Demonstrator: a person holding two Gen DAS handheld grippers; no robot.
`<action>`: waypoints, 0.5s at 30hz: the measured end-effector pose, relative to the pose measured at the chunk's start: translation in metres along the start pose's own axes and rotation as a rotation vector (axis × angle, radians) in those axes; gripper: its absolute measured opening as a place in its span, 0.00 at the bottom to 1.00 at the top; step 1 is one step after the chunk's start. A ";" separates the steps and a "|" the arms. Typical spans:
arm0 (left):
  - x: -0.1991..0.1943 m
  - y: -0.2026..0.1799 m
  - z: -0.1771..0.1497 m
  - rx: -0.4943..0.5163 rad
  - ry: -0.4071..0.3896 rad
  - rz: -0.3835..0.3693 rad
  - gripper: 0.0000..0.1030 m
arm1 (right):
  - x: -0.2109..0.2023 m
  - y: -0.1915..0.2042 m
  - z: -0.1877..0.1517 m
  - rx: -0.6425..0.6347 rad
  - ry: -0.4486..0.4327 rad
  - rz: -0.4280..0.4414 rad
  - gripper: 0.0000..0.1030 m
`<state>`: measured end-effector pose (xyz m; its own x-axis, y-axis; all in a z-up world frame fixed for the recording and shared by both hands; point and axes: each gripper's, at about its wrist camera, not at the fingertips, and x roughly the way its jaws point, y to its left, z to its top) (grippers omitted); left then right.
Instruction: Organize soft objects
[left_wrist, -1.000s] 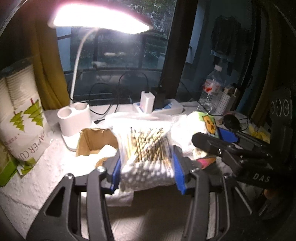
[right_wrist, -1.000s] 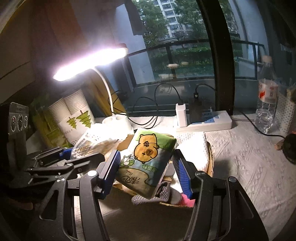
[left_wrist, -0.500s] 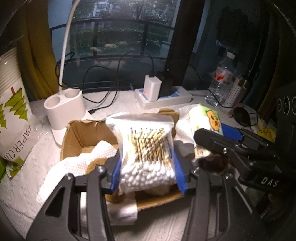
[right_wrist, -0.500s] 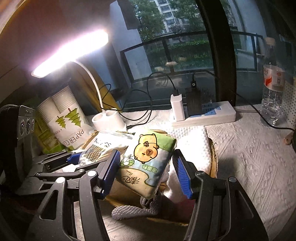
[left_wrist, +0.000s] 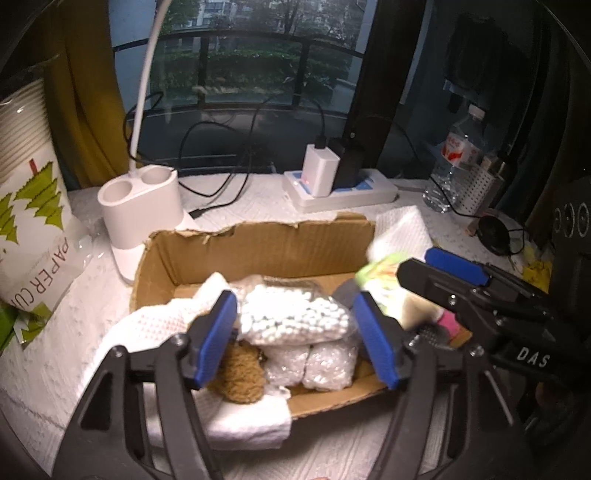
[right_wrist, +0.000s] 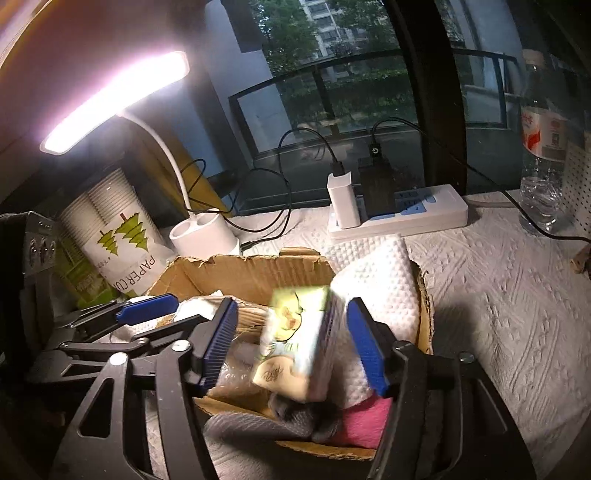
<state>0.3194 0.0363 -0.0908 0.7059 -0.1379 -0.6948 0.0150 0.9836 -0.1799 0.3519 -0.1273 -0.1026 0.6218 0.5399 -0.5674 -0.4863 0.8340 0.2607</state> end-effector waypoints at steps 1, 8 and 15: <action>-0.002 0.001 0.000 0.000 -0.001 0.000 0.67 | -0.001 0.000 0.000 0.000 -0.001 0.000 0.70; -0.018 0.004 -0.003 -0.003 -0.023 0.015 0.69 | -0.009 0.008 0.000 -0.027 -0.014 -0.008 0.76; -0.034 0.004 -0.008 -0.008 -0.043 0.014 0.70 | -0.017 0.014 0.001 -0.055 -0.027 -0.041 0.88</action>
<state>0.2897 0.0444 -0.0733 0.7355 -0.1189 -0.6670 -0.0009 0.9843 -0.1764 0.3349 -0.1244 -0.0886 0.6581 0.5085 -0.5553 -0.4921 0.8487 0.1939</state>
